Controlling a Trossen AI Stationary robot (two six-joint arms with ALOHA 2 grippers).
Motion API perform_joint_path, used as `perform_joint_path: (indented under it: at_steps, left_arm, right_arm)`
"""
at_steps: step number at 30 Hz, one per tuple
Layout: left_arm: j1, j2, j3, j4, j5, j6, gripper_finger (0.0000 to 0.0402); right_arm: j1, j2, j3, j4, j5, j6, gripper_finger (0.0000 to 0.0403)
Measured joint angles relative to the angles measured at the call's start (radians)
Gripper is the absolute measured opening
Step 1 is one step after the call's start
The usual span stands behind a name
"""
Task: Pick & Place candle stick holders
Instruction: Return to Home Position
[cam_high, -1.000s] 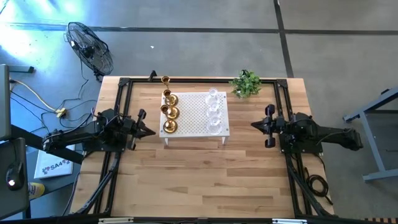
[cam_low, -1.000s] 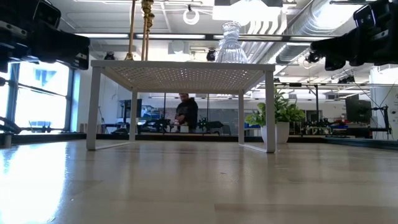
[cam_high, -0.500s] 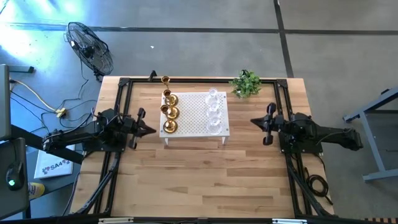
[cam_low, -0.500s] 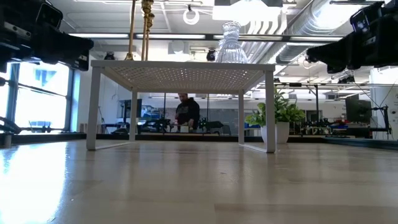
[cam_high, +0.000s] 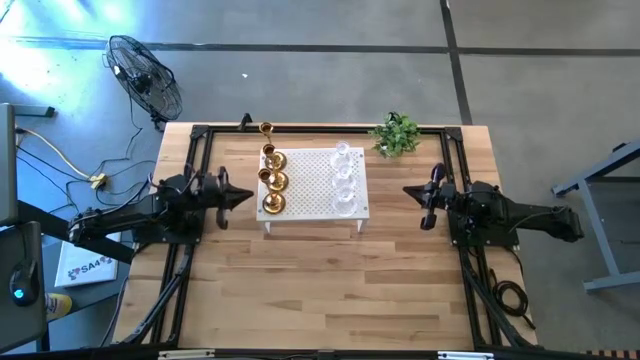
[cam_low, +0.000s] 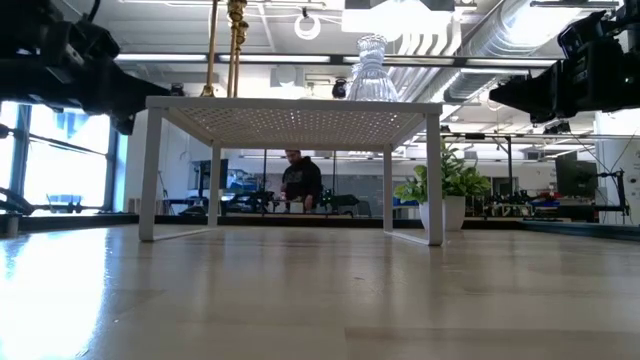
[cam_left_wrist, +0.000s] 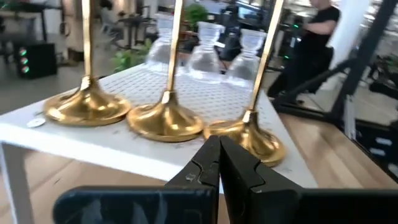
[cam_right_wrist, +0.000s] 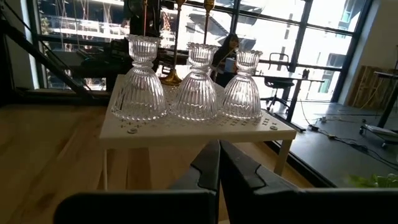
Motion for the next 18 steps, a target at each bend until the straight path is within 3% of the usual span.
perform_joint_path:
  at_steps: [8,18]
  left_arm:
    - [0.0,0.0,0.0,-0.012,-0.098,-0.048,0.0]
    - [0.0,0.0,0.0,-0.01,-0.085,0.005,0.0]
  right_arm:
    - [0.0,0.0,0.0,-0.003,-0.009,0.0,0.0]
    - [0.0,0.0,0.0,-0.005,-0.011,0.0,0.0]
